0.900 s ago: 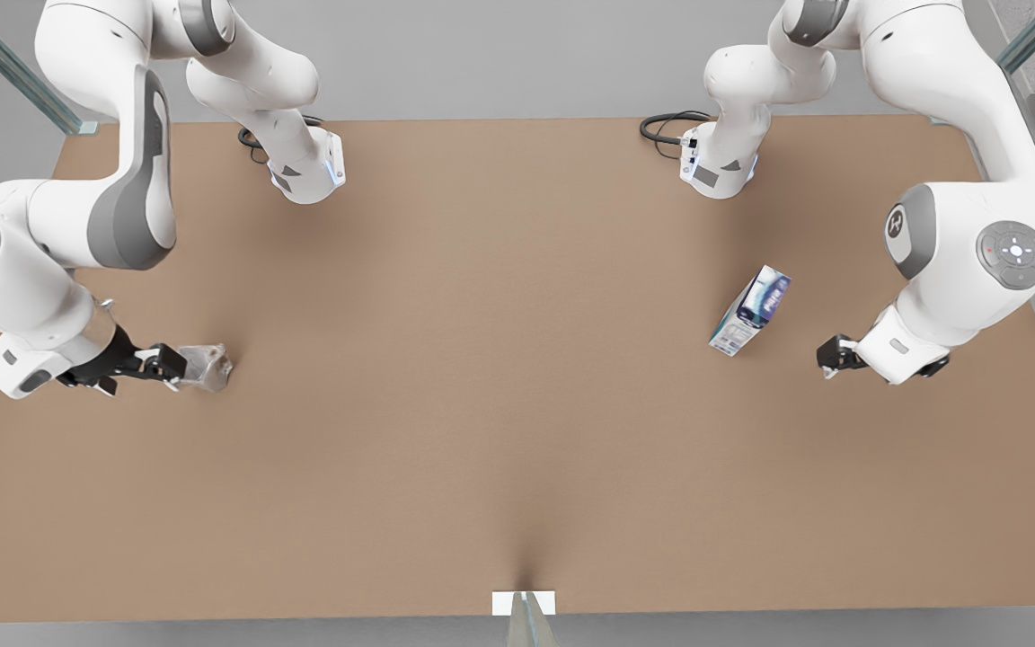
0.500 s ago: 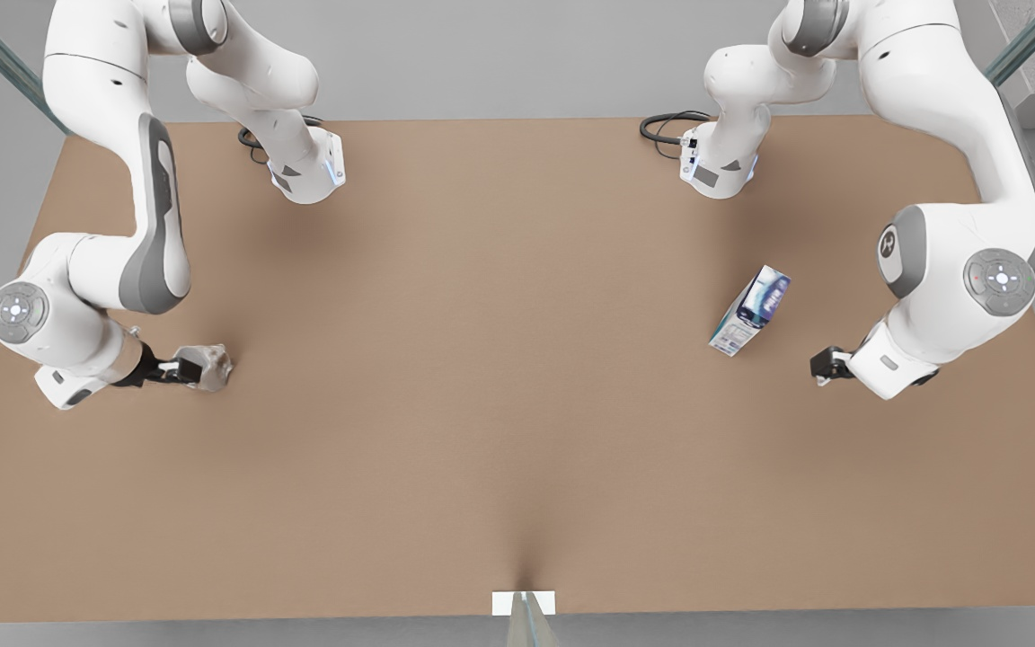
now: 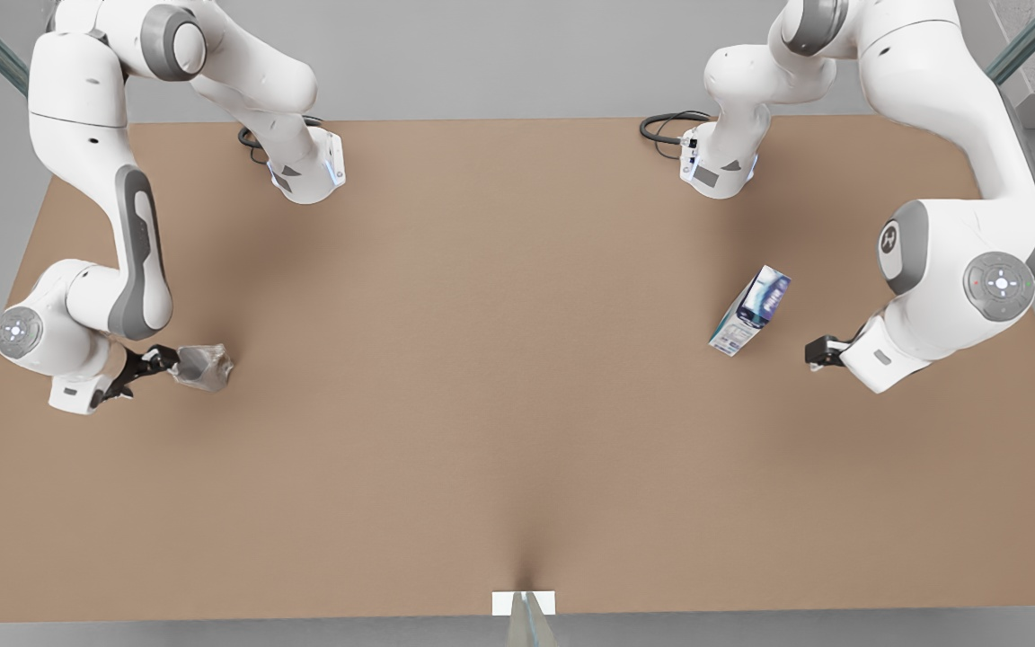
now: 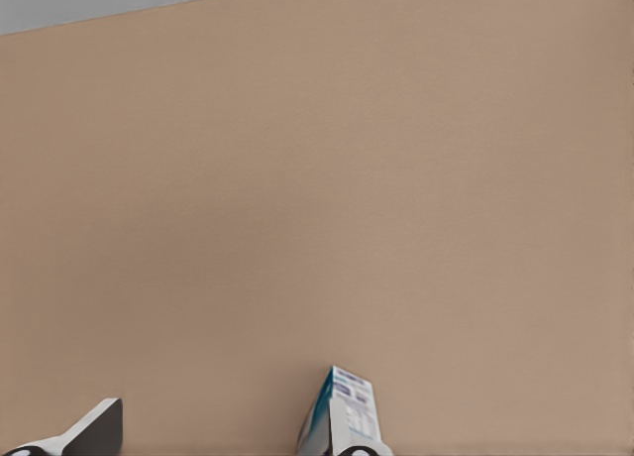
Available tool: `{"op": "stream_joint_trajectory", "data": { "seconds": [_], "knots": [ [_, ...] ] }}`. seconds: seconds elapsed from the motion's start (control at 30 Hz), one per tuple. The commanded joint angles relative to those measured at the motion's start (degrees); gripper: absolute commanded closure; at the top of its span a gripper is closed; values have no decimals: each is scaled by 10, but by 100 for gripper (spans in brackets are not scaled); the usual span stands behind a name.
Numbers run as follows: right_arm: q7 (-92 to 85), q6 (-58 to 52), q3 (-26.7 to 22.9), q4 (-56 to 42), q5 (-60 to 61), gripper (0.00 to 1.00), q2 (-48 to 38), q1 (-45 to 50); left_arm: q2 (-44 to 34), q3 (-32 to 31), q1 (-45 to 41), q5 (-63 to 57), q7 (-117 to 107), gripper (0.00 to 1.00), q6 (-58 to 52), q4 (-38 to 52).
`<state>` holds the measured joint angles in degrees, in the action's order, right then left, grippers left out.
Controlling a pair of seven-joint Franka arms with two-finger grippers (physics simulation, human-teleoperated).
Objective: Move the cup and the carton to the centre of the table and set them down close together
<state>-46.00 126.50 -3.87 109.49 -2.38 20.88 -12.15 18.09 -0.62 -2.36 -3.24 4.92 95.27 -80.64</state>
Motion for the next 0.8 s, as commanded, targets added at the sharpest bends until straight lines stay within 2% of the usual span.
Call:
{"op": "stream_joint_trajectory", "data": {
  "seconds": [0.0, 0.57, 0.6, 0.63, 0.67, 0.7, 0.77],
  "knots": [
    [-1, 7, 0, 2, 0, 0, 2, 0, 0, 0, 1, 3, 0, 0, 0, 0],
    [-55, 125, 0, 125, -2, 1, 15, -31, 4, 0, 1, 3, -2, 0, -5, 0],
    [-55, 125, 0, 122, -2, 9, 16, -31, 5, 0, 0, 4, -2, 0, -5, 0],
    [-49, 125, 1, 120, 0, 29, 17, -30, 5, 0, 0, 4, -2, 0, -5, 0],
    [-44, 125, 1, 119, 1, 62, 16, -29, 4, 0, 0, 3, -2, 0, -6, 0],
    [-32, 121, 1, 117, 2, 79, 17, -26, 4, 0, 0, 3, -2, 0, -6, 0],
    [-30, 121, 1, 116, 2, 79, 18, -25, 4, 0, 0, 3, 0, 0, -6, 0]
  ]
}}
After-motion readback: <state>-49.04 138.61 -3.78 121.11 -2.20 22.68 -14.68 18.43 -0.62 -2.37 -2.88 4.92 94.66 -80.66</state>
